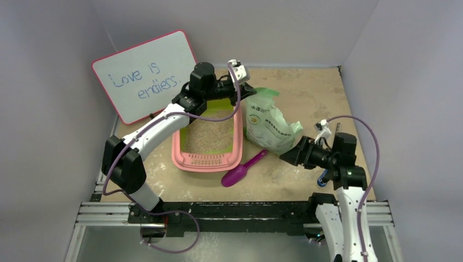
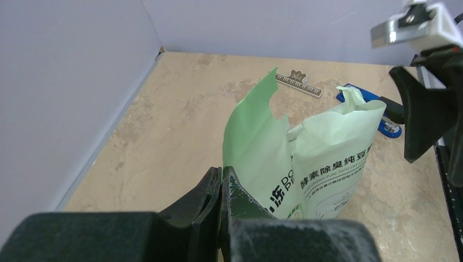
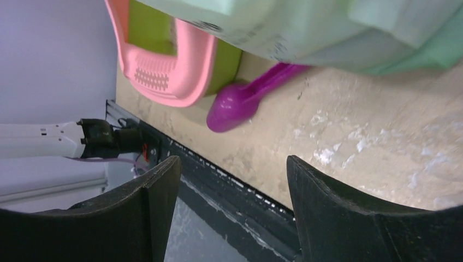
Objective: Fill the litter box with clean litter
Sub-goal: Open the cat litter bag at the center of the board.
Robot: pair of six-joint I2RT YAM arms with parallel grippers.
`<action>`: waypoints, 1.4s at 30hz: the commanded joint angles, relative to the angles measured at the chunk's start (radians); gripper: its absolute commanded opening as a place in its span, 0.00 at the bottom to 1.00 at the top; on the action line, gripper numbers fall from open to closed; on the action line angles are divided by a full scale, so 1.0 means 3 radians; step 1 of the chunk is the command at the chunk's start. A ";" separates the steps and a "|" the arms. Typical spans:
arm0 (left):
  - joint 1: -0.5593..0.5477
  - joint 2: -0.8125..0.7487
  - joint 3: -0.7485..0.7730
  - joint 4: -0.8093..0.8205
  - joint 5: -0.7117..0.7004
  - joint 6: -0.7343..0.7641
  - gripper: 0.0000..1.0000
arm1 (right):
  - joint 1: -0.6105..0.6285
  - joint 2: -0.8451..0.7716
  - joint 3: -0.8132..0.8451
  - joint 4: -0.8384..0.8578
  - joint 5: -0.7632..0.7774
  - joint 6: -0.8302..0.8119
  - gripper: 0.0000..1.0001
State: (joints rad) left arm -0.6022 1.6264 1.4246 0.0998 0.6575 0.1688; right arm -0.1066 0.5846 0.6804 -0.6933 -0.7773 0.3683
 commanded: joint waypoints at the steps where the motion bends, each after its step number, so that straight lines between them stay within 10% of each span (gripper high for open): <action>1: 0.0028 -0.0050 0.0106 0.0269 -0.0099 0.0049 0.00 | 0.0384 0.0286 -0.0226 0.0430 0.0167 0.0313 0.73; 6: 0.0029 -0.0038 0.0084 0.0323 -0.0164 -0.0018 0.00 | 0.1929 0.1051 -0.0112 0.1184 0.2018 0.0763 0.79; 11: 0.0028 -0.0008 0.0084 0.0368 -0.0157 -0.0090 0.00 | 0.2295 0.1477 -0.0362 0.2342 0.3109 0.1329 0.77; 17: 0.0028 -0.0012 0.0093 0.0362 -0.0313 -0.0042 0.00 | 0.3061 0.1604 -0.0239 0.2396 0.4380 0.1348 0.80; 35: 0.0028 -0.0096 0.0147 0.0262 -0.0585 -0.0214 0.00 | 0.2179 0.2176 -0.0098 0.2837 0.3293 0.0133 0.86; 42: 0.0028 -0.0133 0.0038 0.0281 -0.0634 -0.0184 0.00 | 0.2026 0.1801 -0.0360 0.2666 0.2738 0.0827 0.90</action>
State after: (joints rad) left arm -0.6003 1.6436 1.4284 0.1265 0.4706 0.1158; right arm 0.5083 1.2373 0.6373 0.0578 0.1822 0.4973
